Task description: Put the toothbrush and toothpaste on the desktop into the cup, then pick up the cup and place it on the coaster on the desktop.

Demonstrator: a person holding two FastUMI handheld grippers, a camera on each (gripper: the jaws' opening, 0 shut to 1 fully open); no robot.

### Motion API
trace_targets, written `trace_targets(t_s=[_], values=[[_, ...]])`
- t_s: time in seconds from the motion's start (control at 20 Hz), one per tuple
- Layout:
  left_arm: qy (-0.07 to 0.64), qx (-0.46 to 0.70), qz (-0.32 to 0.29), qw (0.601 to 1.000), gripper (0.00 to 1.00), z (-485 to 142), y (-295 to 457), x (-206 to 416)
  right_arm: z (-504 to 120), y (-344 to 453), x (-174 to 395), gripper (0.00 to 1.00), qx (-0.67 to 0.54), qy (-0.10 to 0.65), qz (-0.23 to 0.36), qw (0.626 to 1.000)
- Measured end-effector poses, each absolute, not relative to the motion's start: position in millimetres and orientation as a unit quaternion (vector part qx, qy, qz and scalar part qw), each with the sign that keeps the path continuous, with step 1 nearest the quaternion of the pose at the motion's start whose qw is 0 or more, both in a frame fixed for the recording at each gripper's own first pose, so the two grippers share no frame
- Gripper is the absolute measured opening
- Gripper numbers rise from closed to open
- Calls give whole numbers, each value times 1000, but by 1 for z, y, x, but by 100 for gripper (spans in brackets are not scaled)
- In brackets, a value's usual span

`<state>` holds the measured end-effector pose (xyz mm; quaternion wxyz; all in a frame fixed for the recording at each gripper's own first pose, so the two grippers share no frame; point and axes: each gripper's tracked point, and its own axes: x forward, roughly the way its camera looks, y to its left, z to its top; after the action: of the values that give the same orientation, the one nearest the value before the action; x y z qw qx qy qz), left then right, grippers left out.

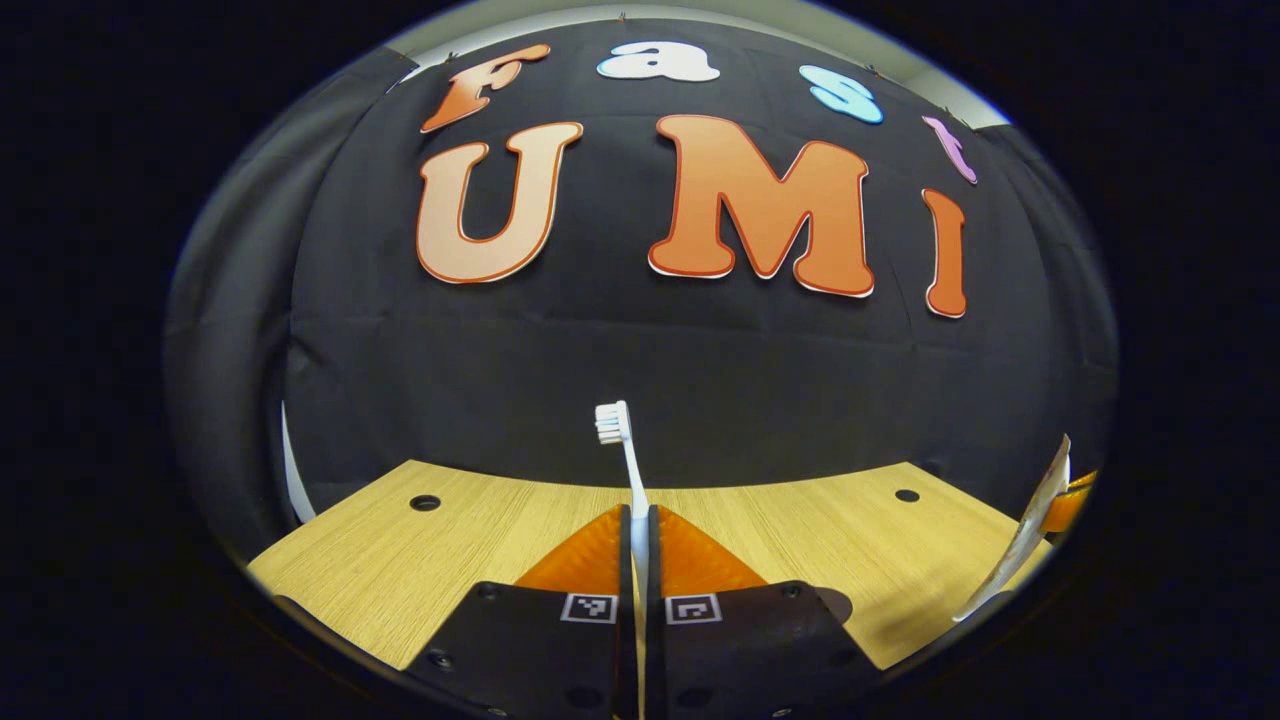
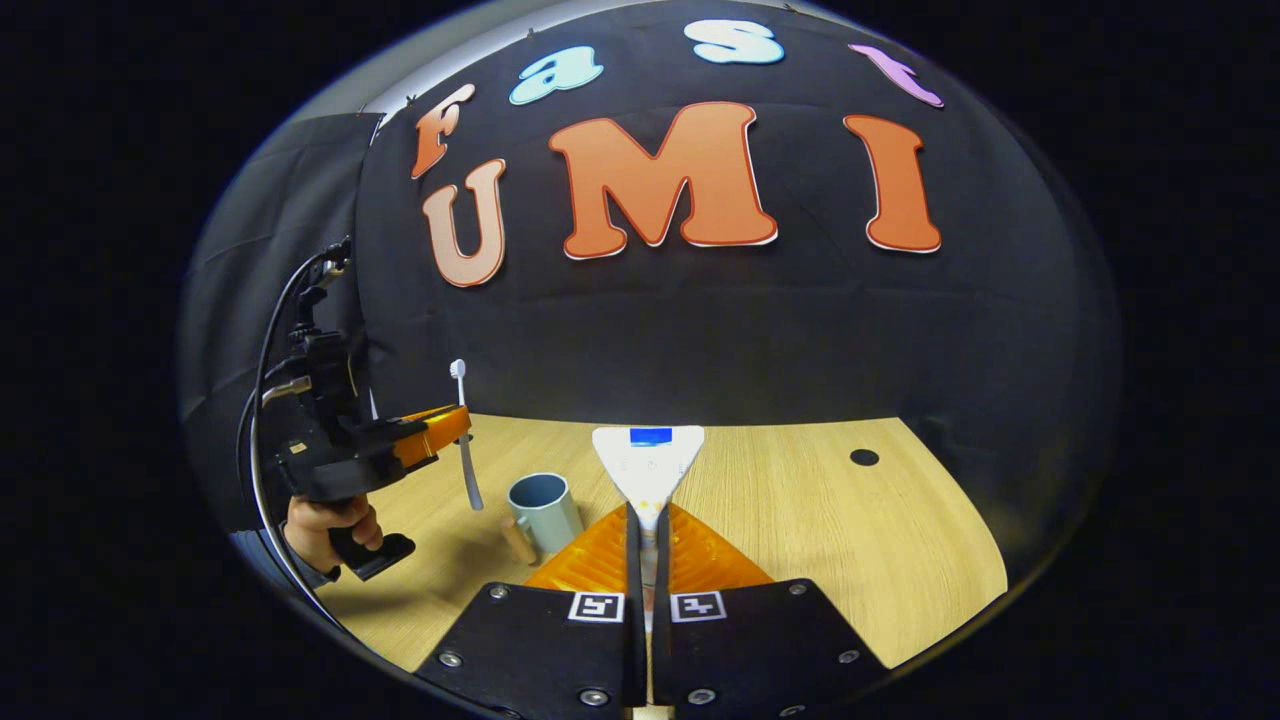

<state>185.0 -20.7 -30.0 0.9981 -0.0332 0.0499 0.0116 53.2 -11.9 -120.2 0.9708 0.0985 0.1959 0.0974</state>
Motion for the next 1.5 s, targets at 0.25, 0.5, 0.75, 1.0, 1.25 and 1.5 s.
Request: trace_targets(t_s=[0.25,0.5,0.75,1.0,1.25,1.5], values=[[44,-39,-1,998,3,-32,-38,226,-118,-24,72,2,104,189,88,973],[85,-48,-15,995,3,-73,-54,247,-119,-12,83,2,111,195,83,971],[134,-47,-31,989,3,-113,-57,248,-118,-1,92,2,116,190,89,971],[162,-34,-44,985,5,-135,-60,245,-115,12,104,2,119,185,88,971],[189,-9,-69,980,16,-143,-68,225,-113,17,104,2,128,179,95,971],[186,5,-98,978,74,-134,-70,189,-98,26,111,2,126,161,98,974]])
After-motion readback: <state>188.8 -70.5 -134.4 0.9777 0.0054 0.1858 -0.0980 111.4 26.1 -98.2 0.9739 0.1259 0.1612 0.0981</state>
